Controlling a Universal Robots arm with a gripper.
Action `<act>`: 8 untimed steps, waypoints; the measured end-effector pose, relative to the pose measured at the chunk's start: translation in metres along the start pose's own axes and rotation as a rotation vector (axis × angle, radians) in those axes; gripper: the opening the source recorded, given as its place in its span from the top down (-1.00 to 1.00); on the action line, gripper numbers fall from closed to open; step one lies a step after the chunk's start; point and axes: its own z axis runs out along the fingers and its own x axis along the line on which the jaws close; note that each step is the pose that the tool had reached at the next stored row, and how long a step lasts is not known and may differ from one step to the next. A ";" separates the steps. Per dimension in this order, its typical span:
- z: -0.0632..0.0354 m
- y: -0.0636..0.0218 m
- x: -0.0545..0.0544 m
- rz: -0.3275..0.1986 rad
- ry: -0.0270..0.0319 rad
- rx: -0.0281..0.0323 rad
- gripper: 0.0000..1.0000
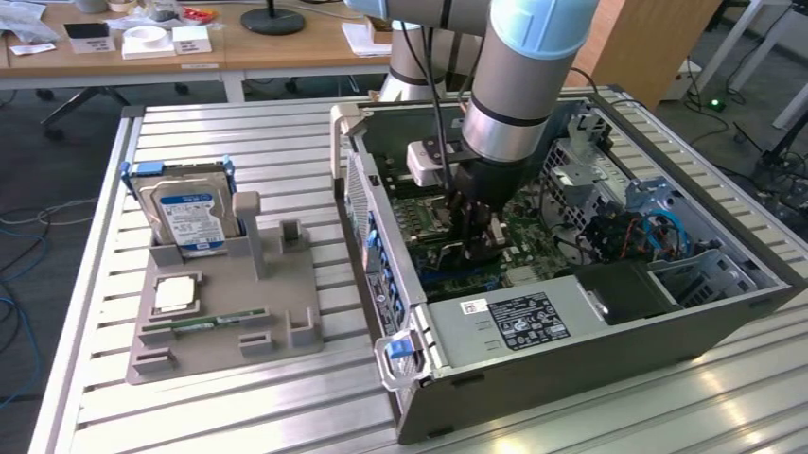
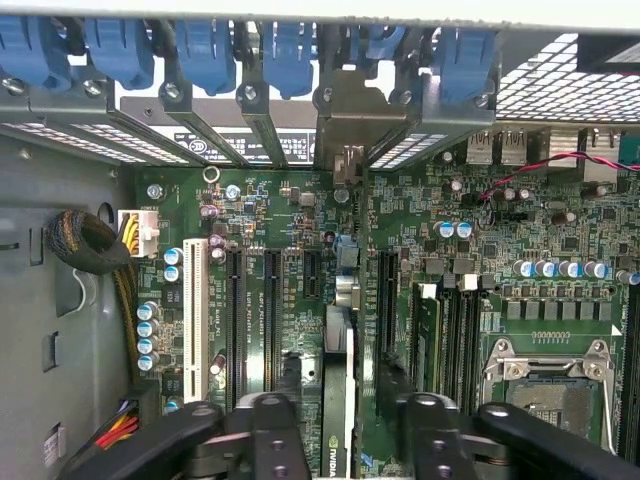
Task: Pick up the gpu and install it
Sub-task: 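Insert the gpu into the slot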
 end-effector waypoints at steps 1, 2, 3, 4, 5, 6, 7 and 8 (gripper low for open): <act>0.0000 0.0000 0.000 0.000 0.0000 0.0000 0.11; 0.0000 0.0000 0.000 0.000 0.0000 0.0000 0.25; 0.0000 0.0000 0.000 0.000 0.0000 0.0001 0.37; 0.0000 0.0000 0.000 0.000 -0.0002 0.0000 0.37; 0.0000 0.0000 0.000 0.000 -0.0002 0.0000 0.48; 0.0000 0.0000 0.000 0.000 -0.0001 0.0000 0.48; 0.0000 0.0000 0.000 0.000 0.0000 0.0000 0.48; 0.0000 0.0000 0.000 0.000 0.0000 0.0000 0.48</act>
